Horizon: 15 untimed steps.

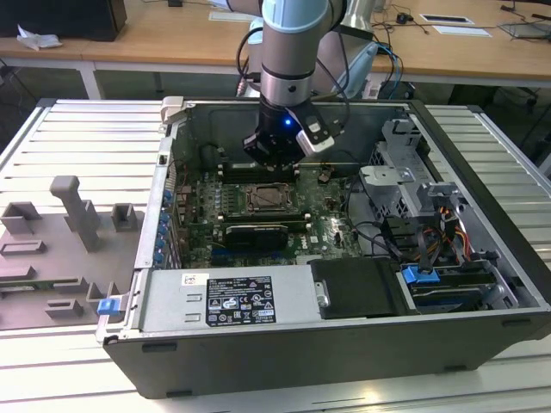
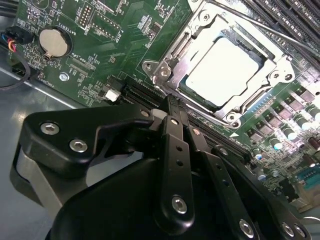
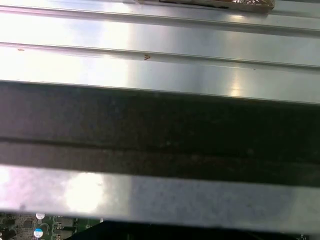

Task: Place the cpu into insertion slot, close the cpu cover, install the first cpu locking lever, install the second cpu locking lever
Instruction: 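Install the first cpu locking lever, then install the second cpu locking lever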

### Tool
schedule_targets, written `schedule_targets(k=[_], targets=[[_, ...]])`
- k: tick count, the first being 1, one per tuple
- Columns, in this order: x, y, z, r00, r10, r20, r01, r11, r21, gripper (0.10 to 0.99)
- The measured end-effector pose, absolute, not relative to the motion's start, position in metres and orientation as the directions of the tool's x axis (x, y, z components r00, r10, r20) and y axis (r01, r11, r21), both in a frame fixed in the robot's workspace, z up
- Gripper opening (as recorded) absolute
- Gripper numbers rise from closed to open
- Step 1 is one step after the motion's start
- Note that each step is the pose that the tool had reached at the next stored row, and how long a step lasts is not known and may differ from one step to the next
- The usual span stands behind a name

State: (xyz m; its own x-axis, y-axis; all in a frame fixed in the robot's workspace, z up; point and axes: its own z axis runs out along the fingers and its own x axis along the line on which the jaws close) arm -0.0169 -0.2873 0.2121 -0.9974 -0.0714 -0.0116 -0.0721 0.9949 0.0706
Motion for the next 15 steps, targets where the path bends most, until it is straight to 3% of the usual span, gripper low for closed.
schedule_targets(k=[15], targets=[[-0.0169, -0.2931, 0.2121, -0.997, -0.071, -0.012, -0.072, 0.995, 0.071, 0.106]])
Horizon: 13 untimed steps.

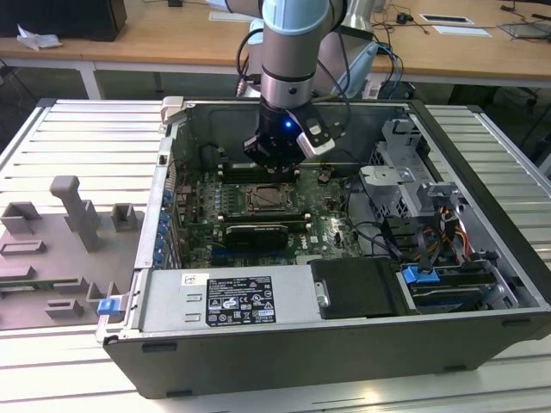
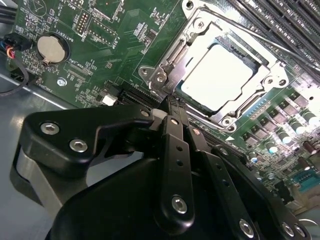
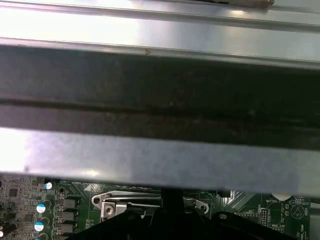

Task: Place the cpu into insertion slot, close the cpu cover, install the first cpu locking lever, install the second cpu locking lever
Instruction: 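Install the second cpu locking lever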

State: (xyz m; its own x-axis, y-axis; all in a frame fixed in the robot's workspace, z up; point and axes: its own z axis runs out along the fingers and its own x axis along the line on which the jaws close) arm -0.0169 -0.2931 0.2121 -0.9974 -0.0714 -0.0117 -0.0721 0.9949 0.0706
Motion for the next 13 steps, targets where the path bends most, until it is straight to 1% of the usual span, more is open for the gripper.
schedule_targets(k=[5, 13], targets=[[-0.017, -0.297, 0.212, -0.997, -0.071, -0.012, -0.072, 0.995, 0.071, 0.106], [-0.017, -0.298, 0.223, -0.997, -0.071, -0.012, -0.072, 0.995, 0.07, 0.106]])
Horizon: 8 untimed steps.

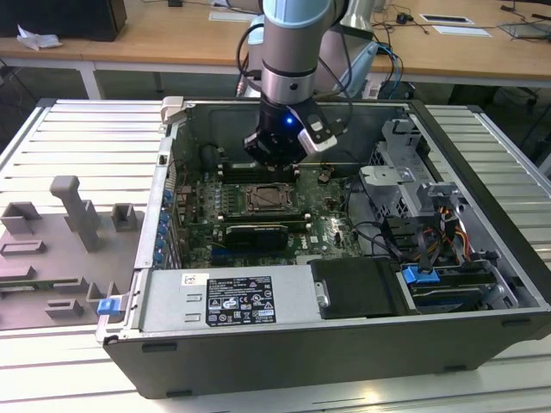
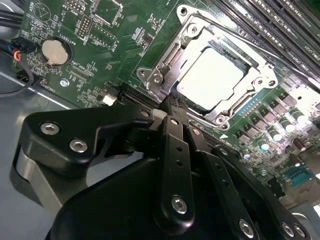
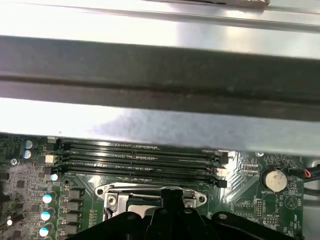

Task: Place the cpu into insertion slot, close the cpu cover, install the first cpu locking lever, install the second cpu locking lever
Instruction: 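Install the second cpu locking lever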

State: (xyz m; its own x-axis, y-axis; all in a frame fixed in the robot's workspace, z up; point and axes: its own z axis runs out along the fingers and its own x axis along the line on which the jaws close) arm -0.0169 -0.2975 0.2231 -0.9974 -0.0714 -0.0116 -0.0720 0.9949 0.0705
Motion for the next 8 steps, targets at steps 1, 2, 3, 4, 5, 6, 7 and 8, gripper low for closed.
schedule_targets(k=[1, 2, 3, 4, 5, 6, 7, 8], targets=[[-0.0169, -0.2975, 0.2249, -0.997, -0.071, -0.012, -0.072, 0.995, 0.071, 0.106], [-0.0169, -0.2975, 0.2258, -0.997, -0.071, -0.012, -0.072, 0.995, 0.071, 0.106], [-0.0168, -0.2978, 0.2259, -0.997, -0.072, -0.012, -0.072, 0.995, 0.071, 0.106], [-0.0169, -0.2986, 0.226, -0.997, -0.071, -0.012, -0.072, 0.995, 0.071, 0.106], [-0.0169, -0.2995, 0.226, -0.997, -0.071, -0.012, -0.072, 0.995, 0.071, 0.106], [-0.0169, -0.3006, 0.226, -0.997, -0.071, -0.012, -0.072, 0.995, 0.071, 0.106], [-0.0169, -0.3022, 0.2259, -0.997, -0.071, -0.012, -0.072, 0.995, 0.071, 0.106], [-0.0169, -0.3033, 0.2259, -0.997, -0.071, -0.012, -0.072, 0.995, 0.071, 0.106]])
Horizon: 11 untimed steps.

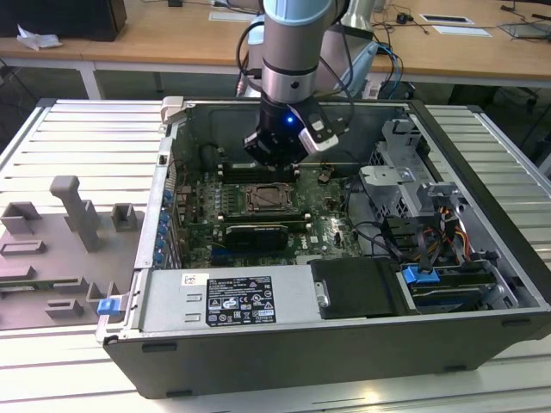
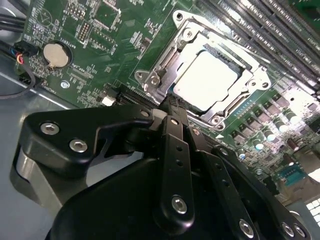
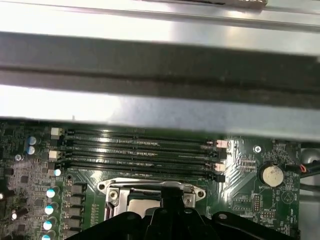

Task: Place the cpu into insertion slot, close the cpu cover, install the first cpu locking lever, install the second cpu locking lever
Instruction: 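Install the second cpu locking lever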

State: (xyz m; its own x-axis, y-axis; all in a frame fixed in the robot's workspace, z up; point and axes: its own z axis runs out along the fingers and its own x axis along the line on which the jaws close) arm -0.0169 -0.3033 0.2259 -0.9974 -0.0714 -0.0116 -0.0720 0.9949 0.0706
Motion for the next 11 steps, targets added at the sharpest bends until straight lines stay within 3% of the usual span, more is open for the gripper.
schedule_targets(k=[11], targets=[[-0.017, -0.316, 0.233, -0.997, -0.072, -0.012, -0.072, 0.995, 0.071, 0.106]])
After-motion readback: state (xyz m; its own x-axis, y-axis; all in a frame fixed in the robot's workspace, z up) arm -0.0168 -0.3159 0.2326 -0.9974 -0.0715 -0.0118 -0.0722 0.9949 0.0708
